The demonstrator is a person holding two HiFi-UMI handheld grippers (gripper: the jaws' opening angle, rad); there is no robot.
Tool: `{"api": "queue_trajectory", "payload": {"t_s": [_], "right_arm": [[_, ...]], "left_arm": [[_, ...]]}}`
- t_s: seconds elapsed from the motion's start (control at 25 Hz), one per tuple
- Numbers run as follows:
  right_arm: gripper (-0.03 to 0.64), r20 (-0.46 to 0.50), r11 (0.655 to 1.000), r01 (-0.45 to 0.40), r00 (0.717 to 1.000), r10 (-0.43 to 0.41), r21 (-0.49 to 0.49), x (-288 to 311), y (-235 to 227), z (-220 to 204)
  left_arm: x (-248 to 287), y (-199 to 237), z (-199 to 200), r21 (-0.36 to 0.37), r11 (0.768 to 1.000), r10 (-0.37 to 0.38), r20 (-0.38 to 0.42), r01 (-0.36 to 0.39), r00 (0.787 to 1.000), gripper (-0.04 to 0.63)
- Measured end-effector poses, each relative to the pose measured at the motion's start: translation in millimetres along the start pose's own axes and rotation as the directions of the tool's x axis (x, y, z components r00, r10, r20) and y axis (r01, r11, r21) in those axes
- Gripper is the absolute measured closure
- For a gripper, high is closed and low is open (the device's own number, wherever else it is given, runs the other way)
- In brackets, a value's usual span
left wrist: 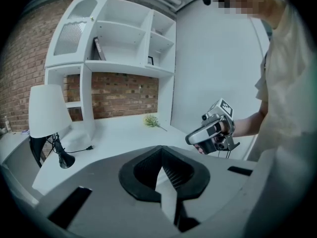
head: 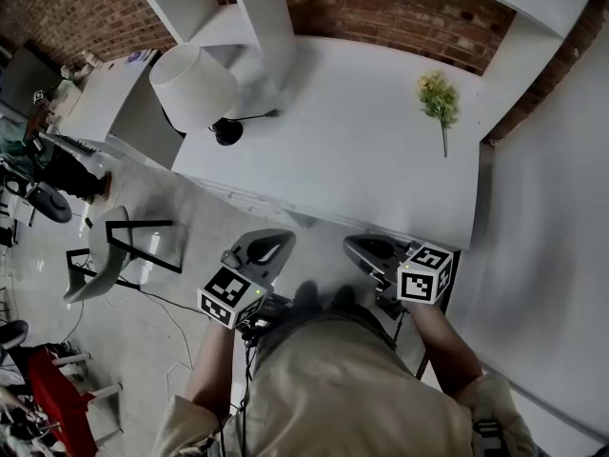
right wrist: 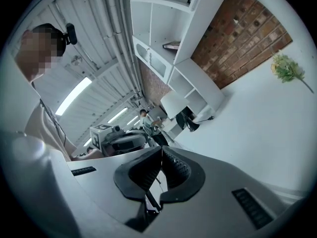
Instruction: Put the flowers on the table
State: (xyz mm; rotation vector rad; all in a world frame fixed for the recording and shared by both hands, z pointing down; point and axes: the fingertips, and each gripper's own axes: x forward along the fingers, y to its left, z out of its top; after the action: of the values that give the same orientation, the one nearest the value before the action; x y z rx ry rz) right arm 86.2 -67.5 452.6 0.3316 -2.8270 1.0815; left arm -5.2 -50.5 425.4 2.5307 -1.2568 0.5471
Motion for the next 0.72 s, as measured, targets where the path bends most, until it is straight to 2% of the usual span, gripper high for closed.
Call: {"api": "queue_trajectory", "payload": {"t_s": [0.2, 0.48, 0.72], "right_arm": [[0.594, -0.021, 1.0, -0.011, 1.0, 0.011, -0.005, 4, 4, -6], [0.594, -0.037, 1.0, 0.018, 0.999, -0.018, 0.011, 17, 7, -9], [0.594, -0.039, 1.0, -0.002, 0.999, 0.003, 0.015, 38, 19, -4]], "left_arm": [[-4, 7, -6, 0.014, 0.999, 0.044, -0.011, -0.044, 0.999, 0.588], [-14, 4, -3, 0.006, 0.999, -0.042, 0.028, 0.042, 0.999, 0.588], [-23, 23, -5, 0.011, 0.999, -0.044, 0.054, 0.043, 0.998, 0.588]]}}
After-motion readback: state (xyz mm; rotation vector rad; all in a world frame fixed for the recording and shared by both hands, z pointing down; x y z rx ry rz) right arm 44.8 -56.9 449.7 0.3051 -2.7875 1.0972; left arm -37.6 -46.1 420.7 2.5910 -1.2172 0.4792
